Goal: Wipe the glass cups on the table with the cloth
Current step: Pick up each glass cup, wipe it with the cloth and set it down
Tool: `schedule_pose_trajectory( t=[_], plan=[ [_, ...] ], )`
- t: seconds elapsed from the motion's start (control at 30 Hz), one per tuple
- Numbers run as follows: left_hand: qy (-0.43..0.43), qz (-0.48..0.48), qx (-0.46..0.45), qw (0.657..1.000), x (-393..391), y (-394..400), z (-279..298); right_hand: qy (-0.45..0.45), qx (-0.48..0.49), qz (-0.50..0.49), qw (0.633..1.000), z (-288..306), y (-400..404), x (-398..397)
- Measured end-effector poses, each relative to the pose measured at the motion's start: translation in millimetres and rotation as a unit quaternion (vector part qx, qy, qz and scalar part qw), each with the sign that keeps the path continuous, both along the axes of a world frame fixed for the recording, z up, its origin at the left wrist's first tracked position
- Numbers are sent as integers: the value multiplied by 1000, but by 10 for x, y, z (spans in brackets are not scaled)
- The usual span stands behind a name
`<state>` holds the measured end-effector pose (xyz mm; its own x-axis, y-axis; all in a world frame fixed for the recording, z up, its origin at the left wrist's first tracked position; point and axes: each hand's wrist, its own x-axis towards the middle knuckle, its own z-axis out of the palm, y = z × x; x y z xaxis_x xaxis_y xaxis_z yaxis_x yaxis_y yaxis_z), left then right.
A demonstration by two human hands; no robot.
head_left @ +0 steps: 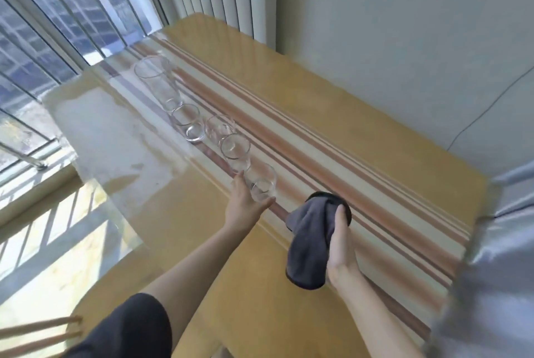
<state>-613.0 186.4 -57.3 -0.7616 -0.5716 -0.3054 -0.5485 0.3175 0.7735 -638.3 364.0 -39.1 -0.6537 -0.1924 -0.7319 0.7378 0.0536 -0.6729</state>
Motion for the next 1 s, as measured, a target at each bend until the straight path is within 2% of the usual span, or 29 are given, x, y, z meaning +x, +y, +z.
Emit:
schedule_pose_trajectory(
  t=[0.17, 0.27, 0.43, 0.5, 0.57, 0.7, 0.77, 0.83, 1.0],
  plan=[
    [-23, 22, -43, 999, -141, -39, -90, 6, -10, -1, 1000, -12, -90, -50],
    [-5, 32, -48, 998, -91, -51, -75, 25, -11, -2, 1000, 62, -131, -54],
    [37, 27, 122, 991, 86, -96, 300, 140, -48, 60, 987, 310, -167, 56],
    [47, 3, 156, 987, 122, -103, 512, 195, -71, 85, 975, 397, -150, 166],
    [58, -34, 152, 986, 123, -120, 719, 261, -64, 121, 955, 482, -134, 282],
    [92, -93, 144, 981, 114, -142, 1194, 411, -18, 198, 890, 785, -232, 360],
    [111, -125, 136, 976, 142, -159, 1419, 465, 26, 193, 863, 941, -283, 310],
    [125, -157, 130, 971, 182, -183, 1610, 491, 56, 174, 852, 1076, -326, 247],
    [164, -218, 107, 956, 274, -192, 2016, 518, 50, 90, 849, 1562, -442, 127]
  ],
)
